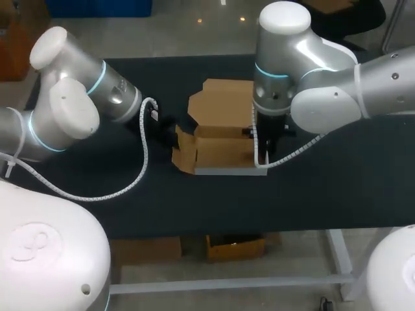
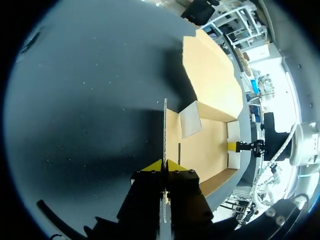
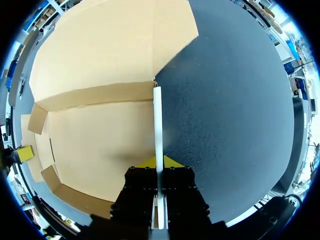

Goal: Assemble the packaging by folding the flat box into shape, placing the metal phone stand inside, and closing the box properly

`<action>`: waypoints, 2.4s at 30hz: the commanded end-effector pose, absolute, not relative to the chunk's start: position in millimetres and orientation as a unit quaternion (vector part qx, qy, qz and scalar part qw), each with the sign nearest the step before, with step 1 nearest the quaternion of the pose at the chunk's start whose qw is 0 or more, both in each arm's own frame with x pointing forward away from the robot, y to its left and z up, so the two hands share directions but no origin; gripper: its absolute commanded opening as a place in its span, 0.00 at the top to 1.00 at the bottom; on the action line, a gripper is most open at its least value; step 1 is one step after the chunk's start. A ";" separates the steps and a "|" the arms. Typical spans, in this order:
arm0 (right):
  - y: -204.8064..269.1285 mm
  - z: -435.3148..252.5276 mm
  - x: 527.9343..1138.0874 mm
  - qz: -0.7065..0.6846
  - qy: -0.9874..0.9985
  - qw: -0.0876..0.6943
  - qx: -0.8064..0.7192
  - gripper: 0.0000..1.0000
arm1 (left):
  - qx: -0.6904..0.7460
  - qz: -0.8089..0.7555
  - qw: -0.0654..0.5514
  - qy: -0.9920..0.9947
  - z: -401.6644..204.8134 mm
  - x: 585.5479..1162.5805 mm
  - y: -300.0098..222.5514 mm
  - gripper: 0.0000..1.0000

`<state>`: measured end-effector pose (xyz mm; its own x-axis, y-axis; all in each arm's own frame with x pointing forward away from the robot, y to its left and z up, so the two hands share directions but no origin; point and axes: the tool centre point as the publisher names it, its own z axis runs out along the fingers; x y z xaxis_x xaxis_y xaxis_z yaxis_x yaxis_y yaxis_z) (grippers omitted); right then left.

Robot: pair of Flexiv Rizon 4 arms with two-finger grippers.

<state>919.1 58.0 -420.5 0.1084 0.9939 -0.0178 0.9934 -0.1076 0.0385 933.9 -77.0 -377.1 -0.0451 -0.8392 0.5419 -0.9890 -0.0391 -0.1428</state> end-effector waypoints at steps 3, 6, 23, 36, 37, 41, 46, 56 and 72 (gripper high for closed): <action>59.8 -419.6 919.2 0.005 0.668 0.020 0.744 1.00 | 0.700 0.188 0.059 -0.687 -371.6 930.4 -94.7 1.00; 59.8 -419.6 919.2 0.005 0.668 0.020 0.744 1.00 | 0.701 0.173 0.036 -0.691 -370.3 931.8 -100.5 1.00; 59.8 -419.6 919.2 0.005 0.668 0.020 0.744 1.00 | 0.702 0.127 -0.039 -0.700 -367.5 932.2 -125.7 0.95; 59.8 -419.6 919.2 0.005 0.668 0.020 0.744 1.00 | 0.707 0.189 0.076 -0.678 -351.1 932.6 -69.2 0.60; 59.8 -419.6 919.2 0.005 0.668 0.020 0.744 1.00 | 0.704 0.194 0.091 -0.677 -349.7 933.3 -63.1 0.60; 59.8 -419.6 919.2 0.005 0.668 0.020 0.744 1.00 | 0.696 0.222 0.149 -0.666 -346.6 937.0 -38.8 0.60; 59.8 -419.6 919.2 0.005 0.668 0.020 0.744 1.00 | 0.686 0.257 0.214 -0.646 -352.6 942.0 -12.7 0.61; 59.8 -419.6 919.2 0.005 0.668 0.020 0.744 1.00 | 0.660 0.286 0.269 -0.640 -375.3 947.9 -4.5 0.68; 59.8 -419.6 919.2 0.005 0.668 0.020 0.744 1.00 | 0.644 0.298 0.277 -0.648 -387.0 943.4 -19.8 0.70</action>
<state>918.7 59.0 -420.5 0.1080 0.9940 -0.0158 0.9935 -0.1073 0.0388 942.8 -15.9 -384.2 -0.0177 -0.6680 0.7439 -0.9995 -0.0069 -0.0300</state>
